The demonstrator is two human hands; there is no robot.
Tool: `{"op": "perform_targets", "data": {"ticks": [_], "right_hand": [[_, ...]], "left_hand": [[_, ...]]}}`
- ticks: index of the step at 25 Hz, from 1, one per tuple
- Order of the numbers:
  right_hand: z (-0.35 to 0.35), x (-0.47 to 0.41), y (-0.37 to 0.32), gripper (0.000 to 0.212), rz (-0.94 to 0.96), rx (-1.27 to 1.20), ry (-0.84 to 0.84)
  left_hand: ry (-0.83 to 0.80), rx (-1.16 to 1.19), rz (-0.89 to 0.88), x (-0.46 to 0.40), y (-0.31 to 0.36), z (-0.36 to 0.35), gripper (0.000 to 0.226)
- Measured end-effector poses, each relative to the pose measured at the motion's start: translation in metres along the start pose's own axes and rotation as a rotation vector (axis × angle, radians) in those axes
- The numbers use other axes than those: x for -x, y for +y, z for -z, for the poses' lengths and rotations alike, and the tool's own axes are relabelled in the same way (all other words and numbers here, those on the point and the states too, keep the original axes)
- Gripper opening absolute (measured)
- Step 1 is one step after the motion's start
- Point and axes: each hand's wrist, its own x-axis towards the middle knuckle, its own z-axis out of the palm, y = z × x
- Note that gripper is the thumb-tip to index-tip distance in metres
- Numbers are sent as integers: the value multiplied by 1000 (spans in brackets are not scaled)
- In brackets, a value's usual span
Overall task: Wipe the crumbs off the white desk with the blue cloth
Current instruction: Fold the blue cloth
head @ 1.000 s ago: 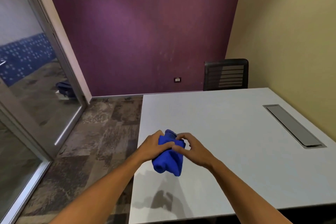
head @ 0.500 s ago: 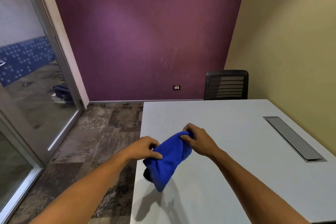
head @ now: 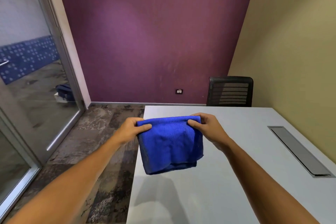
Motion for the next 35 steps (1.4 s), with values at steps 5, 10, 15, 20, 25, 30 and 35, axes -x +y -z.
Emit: {"op": "perform_targets", "data": {"ticks": [5,10,15,20,25,30,35], "right_hand": [[8,-23,-5,49,-165,-362,81],[-39,-1,44,57,-533,-558,-238],[-47,6,69,49,-628,-581,-66],[-32,2,74,54,-642,-501,-70],[-18,-4,81,32,-530,-422,-59],[-7,-3,65,46,-437,-382,-106],[-6,-4,58,74,-411,-144,45]], "left_hand": [[273,448,161,-23,27,-25,42],[295,413,427,-42,14,-35,45],[95,451,774,-22,-33,-36,34],[85,332,680,-10,-58,-54,33],[100,379,389,-5,-64,-60,35],[167,289,262,-7,-59,-58,28],[46,-59,206,-12,-39,-49,42]]}}
